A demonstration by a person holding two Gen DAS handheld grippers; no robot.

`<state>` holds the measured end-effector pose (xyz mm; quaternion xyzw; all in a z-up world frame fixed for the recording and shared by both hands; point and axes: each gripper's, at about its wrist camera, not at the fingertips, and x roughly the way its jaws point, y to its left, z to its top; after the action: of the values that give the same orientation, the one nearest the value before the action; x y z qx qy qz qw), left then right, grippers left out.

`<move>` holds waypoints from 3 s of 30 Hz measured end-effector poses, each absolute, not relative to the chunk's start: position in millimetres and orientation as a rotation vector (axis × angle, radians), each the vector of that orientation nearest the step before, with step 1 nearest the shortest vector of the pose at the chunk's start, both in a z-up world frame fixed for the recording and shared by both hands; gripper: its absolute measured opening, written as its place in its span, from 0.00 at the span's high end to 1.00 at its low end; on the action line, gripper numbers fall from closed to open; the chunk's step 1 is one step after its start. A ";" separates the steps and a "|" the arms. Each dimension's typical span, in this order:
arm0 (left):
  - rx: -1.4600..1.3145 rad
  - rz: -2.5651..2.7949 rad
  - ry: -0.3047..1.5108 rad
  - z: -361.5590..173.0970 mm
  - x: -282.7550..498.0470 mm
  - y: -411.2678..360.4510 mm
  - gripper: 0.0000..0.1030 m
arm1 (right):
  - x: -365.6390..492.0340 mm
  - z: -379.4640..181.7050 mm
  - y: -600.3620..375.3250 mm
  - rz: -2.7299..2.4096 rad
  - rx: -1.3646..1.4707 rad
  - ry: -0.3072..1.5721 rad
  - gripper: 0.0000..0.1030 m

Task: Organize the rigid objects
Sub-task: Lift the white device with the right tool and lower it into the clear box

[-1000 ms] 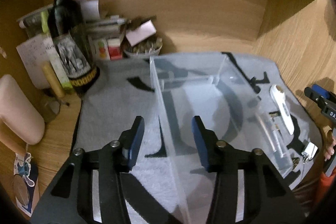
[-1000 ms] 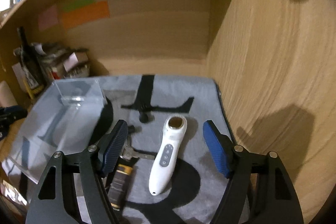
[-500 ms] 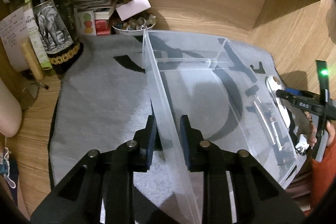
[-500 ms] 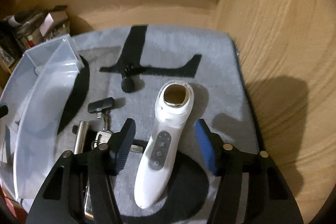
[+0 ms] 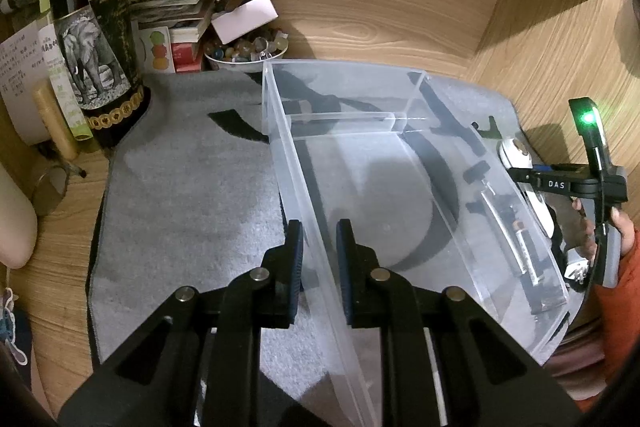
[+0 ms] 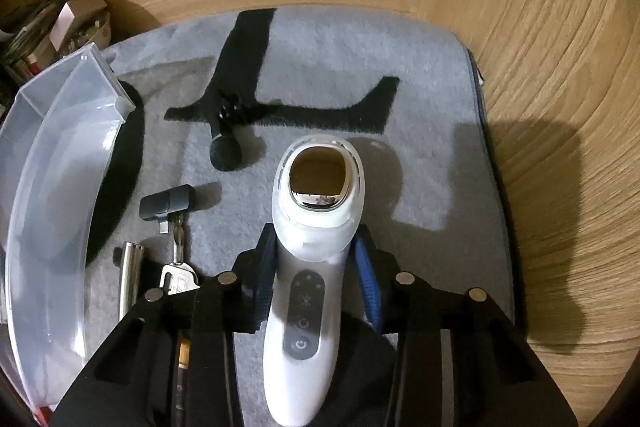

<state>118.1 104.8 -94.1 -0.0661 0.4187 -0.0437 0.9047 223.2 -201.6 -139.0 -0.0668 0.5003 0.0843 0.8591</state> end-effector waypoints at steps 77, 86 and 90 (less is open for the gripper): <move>-0.102 -0.081 0.822 -90.3 110.7 100.4 0.87 | 175.3 -108.0 3.5 0.638 -0.411 0.939 0.67; -0.102 -0.079 0.822 -90.5 110.7 100.4 0.87 | 172.0 -114.1 6.3 0.653 -0.430 0.966 0.64; -0.106 -0.078 0.825 -90.8 111.0 100.1 0.87 | 165.4 -102.3 1.0 0.667 -0.415 0.912 0.42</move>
<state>111.0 100.1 -90.8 -0.0514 0.4006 -0.0380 0.9140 165.4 1.0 -102.3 -0.1954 0.4291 0.3138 0.8242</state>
